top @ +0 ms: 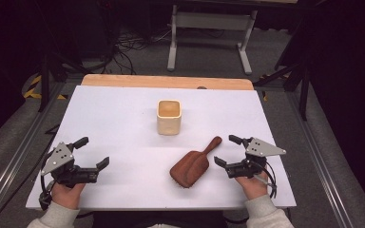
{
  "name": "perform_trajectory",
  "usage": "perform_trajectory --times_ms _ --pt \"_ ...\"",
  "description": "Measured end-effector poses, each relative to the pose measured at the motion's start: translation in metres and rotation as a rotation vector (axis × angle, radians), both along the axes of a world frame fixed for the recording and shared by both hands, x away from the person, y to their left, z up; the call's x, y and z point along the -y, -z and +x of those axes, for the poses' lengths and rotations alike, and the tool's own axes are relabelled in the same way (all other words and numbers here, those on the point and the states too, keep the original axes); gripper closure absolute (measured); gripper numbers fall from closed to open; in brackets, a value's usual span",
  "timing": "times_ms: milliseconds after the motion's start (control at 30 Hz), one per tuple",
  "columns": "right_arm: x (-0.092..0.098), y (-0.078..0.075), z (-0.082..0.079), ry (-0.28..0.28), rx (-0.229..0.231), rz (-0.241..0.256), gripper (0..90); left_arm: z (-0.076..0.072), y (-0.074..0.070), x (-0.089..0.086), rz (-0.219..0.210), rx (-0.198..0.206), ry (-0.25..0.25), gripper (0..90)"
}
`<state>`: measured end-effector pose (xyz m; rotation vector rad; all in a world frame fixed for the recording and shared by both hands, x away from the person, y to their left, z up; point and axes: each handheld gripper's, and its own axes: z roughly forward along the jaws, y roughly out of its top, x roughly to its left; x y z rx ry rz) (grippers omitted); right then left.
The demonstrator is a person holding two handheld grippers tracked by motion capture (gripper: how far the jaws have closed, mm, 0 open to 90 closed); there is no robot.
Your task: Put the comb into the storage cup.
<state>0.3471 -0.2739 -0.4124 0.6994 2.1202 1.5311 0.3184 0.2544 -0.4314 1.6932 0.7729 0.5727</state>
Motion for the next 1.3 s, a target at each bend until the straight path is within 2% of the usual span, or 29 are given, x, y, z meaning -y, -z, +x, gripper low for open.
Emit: perform_trajectory --times_ms 367,733,1000,1300 --pt "-0.02 -0.023 0.024 -0.041 -0.005 -0.033 6.9 0.001 0.001 0.0 0.002 0.0 0.004 0.4" --pt "-0.038 -0.032 0.046 -0.086 -0.033 -0.103 10.4 0.0 0.0 0.0 0.004 0.001 0.003 0.4" --pt "-0.045 -0.038 0.062 -0.115 -0.063 -0.114 14.7 0.001 0.001 0.0 0.01 -0.001 0.0 0.4" --pt "-0.056 -0.04 0.079 -0.138 -0.081 -0.143 15.0 0.001 0.001 0.0 0.011 -0.001 0.001 0.4"
